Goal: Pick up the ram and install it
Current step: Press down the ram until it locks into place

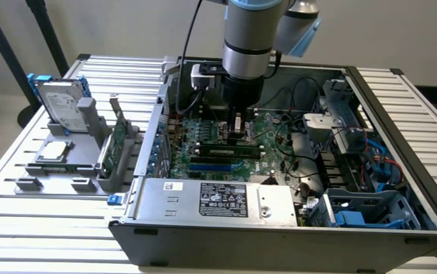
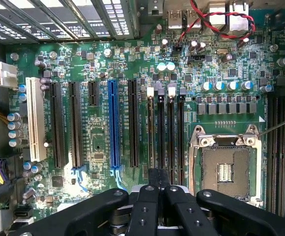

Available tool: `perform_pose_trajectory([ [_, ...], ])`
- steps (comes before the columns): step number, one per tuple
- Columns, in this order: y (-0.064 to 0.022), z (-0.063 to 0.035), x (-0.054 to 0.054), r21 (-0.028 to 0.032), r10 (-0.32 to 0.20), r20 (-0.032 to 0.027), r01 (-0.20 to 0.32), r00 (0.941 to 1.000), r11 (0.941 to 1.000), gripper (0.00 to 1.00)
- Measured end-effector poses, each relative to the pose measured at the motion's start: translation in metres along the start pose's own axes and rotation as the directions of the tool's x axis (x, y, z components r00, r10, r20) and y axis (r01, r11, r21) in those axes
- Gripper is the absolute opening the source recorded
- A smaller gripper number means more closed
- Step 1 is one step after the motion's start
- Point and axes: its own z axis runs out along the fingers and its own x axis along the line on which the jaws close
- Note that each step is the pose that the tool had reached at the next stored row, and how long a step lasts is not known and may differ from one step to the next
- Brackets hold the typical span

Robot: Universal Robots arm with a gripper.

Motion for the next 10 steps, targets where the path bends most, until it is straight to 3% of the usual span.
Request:
perform_pose_trajectory([
  [2,0.0,0.0,0.0,0.0,0.0,-0.0001,0.0,1.0,1.0,0.11],
  [7,0.0006,0.0056,-0.0001,0.0081,0.0,0.0004,0.0,1.0,1.0,0.11],
  [10,0.0008,0.0078,-0.0001,0.0087,0.0,0.0004,0.0,1.0,1.0,0.11],
])
